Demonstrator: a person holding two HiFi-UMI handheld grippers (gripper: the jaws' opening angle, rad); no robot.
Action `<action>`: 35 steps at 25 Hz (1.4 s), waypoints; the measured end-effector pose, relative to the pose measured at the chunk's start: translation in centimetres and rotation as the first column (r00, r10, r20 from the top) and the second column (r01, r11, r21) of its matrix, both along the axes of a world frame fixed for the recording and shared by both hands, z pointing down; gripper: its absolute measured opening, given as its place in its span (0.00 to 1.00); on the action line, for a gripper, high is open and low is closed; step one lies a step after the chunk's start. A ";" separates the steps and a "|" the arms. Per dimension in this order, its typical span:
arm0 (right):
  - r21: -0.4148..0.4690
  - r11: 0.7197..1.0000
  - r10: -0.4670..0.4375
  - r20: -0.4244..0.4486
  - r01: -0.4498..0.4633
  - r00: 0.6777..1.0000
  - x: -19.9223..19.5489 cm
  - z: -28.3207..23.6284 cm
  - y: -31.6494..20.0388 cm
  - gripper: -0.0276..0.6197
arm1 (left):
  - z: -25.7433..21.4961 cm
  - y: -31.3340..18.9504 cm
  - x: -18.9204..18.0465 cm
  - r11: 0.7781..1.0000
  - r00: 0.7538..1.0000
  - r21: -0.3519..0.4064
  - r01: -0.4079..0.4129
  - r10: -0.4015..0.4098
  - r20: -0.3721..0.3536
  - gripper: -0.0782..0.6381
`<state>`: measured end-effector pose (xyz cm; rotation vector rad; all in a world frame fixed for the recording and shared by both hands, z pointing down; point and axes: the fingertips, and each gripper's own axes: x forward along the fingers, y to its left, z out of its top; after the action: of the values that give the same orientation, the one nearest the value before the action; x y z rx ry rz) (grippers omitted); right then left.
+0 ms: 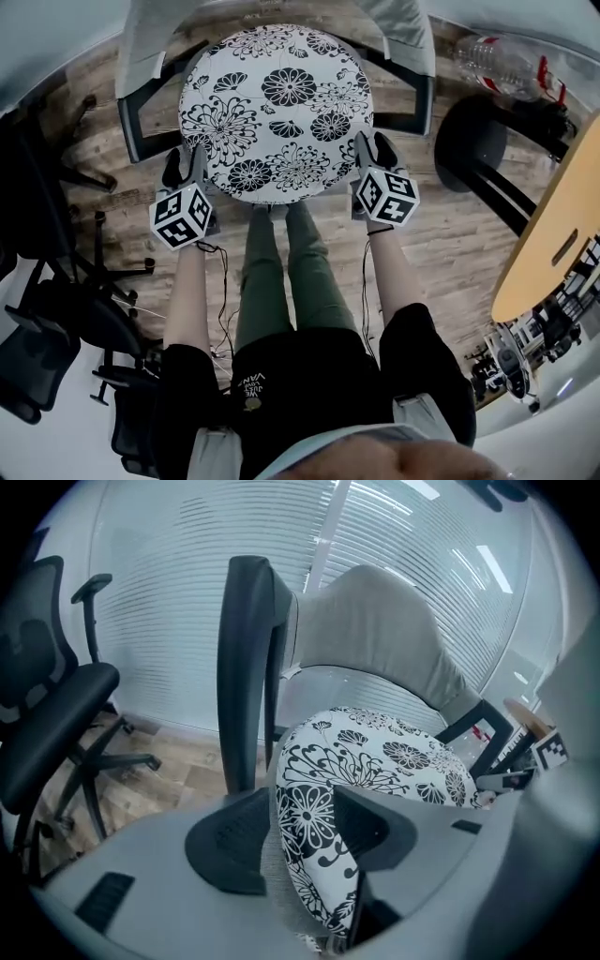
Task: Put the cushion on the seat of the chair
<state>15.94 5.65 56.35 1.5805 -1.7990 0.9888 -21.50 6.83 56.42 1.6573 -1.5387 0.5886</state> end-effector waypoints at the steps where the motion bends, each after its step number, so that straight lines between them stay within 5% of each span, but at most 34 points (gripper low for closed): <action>1: 0.000 1.000 -0.001 0.002 0.001 1.000 -0.1 -0.1 0.0 0.28 | -0.1 0.0 -0.1 1.000 1.000 0.002 0.002 -0.002 -0.004 0.39; 17: 0.058 0.998 -0.006 0.074 0.002 0.997 -1.9 -3.2 -0.5 0.28 | -3.6 -1.0 2.5 0.998 0.996 0.067 -0.017 0.023 -0.090 0.39; 21: 0.073 0.997 -0.014 0.075 0.008 0.997 -2.2 -3.8 -0.6 0.26 | -4.6 -1.3 3.3 0.996 0.993 0.078 -0.042 0.050 -0.103 0.30; 25: 0.105 0.994 -0.037 0.062 0.031 0.997 -2.5 -4.8 -0.9 0.11 | -5.5 -1.3 4.0 0.993 0.991 0.092 -0.068 0.078 -0.104 0.18; 35: 0.156 0.985 -0.092 0.108 0.075 0.990 -4.1 -7.7 -1.2 0.07 | -7.9 -1.0 5.6 0.989 0.982 0.115 -0.098 0.114 -0.149 0.13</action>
<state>11.84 4.42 48.65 1.5504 -2.0457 0.9401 -15.89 5.88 48.47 1.8307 -1.3969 0.4272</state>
